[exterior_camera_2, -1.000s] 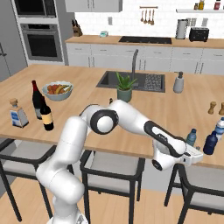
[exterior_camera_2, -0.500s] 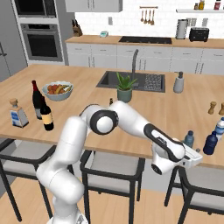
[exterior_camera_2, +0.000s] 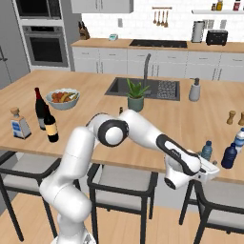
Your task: Move the plastic bottles in the middle to the plastics group, and the glass bottles in the middle to the glass group.
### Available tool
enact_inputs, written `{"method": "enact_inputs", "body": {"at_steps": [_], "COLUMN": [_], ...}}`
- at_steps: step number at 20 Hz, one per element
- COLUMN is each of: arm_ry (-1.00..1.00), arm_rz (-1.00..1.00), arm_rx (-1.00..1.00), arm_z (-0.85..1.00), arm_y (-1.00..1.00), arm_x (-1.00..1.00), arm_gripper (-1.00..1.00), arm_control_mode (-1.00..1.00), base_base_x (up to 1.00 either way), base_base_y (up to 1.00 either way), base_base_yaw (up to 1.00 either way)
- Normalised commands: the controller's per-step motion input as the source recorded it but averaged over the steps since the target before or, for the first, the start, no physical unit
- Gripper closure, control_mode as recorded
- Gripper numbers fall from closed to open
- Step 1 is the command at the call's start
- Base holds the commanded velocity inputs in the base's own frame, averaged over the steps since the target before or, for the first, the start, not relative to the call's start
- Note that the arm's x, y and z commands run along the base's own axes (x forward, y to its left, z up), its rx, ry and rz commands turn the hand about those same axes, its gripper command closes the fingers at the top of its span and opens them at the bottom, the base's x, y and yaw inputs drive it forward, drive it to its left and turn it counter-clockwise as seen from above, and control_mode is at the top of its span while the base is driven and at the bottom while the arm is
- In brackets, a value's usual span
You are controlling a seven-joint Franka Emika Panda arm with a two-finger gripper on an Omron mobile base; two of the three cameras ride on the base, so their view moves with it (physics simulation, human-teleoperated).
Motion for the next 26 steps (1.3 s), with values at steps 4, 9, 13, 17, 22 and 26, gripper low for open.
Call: {"method": "enact_inputs", "body": {"at_steps": [4,9,13,17,22,26], "arm_ry": [0.00,0.00,0.00,0.00,0.00,0.00], "arm_rz": [0.00,0.00,0.00,-0.01,-0.04,0.00], "arm_rx": [0.00,0.00,0.00,0.00,0.00,0.00], "arm_z": [0.00,0.00,0.00,0.03,0.08,0.12], "arm_y": [0.00,0.00,0.03,0.21,0.27,0.44], "arm_x": [0.11,0.03,-0.09,-0.30,-0.43,-0.36], "arm_gripper": [-1.00,-1.00,-1.00,-1.00,-1.00,-1.00], "arm_control_mode": [-1.00,-1.00,-1.00,-1.00,-1.00,-1.00], "base_base_x": [0.00,0.00,0.00,0.00,0.00,0.00], "base_base_y": [0.00,0.00,0.00,0.00,0.00,0.00], "base_base_yaw": [0.00,0.00,0.00,0.00,0.00,0.00]}}
